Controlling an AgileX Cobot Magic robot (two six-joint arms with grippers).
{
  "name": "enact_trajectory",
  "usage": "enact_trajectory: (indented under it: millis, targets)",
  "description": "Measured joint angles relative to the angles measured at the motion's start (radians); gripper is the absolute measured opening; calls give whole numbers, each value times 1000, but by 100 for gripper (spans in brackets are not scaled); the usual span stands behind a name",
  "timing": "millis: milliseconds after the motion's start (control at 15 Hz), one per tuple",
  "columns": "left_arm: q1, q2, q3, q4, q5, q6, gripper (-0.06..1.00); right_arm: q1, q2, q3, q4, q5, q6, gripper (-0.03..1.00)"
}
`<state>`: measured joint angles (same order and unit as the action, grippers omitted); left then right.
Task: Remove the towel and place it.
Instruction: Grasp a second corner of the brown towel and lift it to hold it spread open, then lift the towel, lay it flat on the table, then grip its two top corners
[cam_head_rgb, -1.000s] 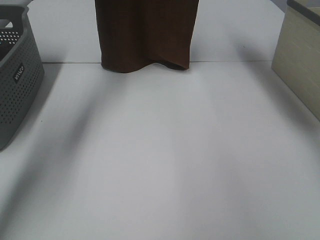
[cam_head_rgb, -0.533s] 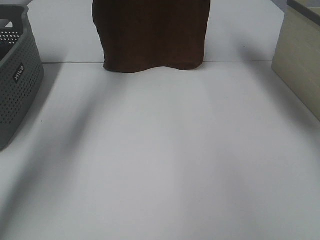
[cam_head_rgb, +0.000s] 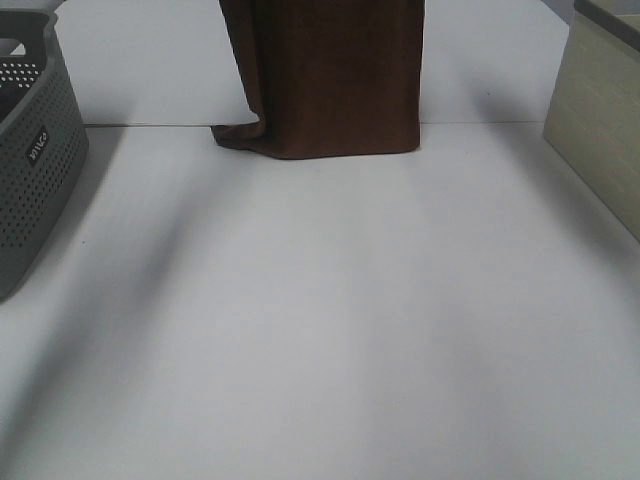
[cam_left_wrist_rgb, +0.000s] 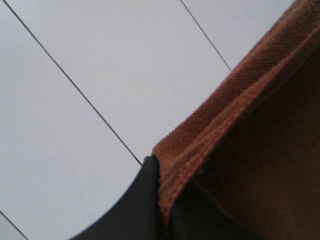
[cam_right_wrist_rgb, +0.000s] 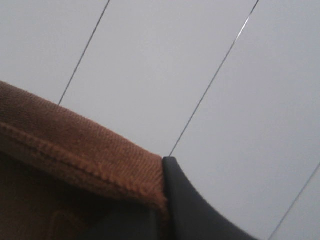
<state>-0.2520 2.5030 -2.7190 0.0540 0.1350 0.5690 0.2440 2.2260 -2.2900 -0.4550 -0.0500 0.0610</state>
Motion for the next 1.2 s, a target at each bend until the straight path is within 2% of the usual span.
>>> enact_trajectory:
  millis: [67, 133, 200, 333, 467, 533, 600, 733, 867, 1067, 1200]
  targets:
    - [-7, 0, 0, -42, 56, -7, 0, 0, 0, 0, 6, 30, 2, 1]
    - [-11, 0, 0, -54, 86, -11, 0, 0, -4, 0, 45, 116, 5, 1]
    - [-14, 0, 0, -92, 162, -25, 0, 0, -9, 0, 108, 203, 0, 1]
    - [-17, 0, 0, -135, 359, -114, 0, 0, -31, 0, 285, 402, -97, 1]
    - [-16, -13, 0, -136, 546, -205, 0, -2, -67, 0, 508, 592, -262, 1]
    - [-13, -33, 0, -134, 652, -227, 0, -2, -88, 0, 585, 682, -306, 1]
    - [-11, -100, 0, -130, 825, -240, 0, -2, -140, 0, 653, 820, -334, 1]
    - [-11, -180, -2, -143, 975, -258, 0, -2, -186, 0, 666, 930, -340, 1]
    - [-11, -236, -4, -157, 1047, -282, 0, -2, -249, 0, 691, 1055, -343, 1]
    - [-12, -297, 11, -171, 1073, -364, 0, -2, -315, -1, 726, 1235, -337, 1]
    - [-13, -372, 135, -188, 1074, -393, 0, -2, -349, 3, 726, 1256, -316, 1]
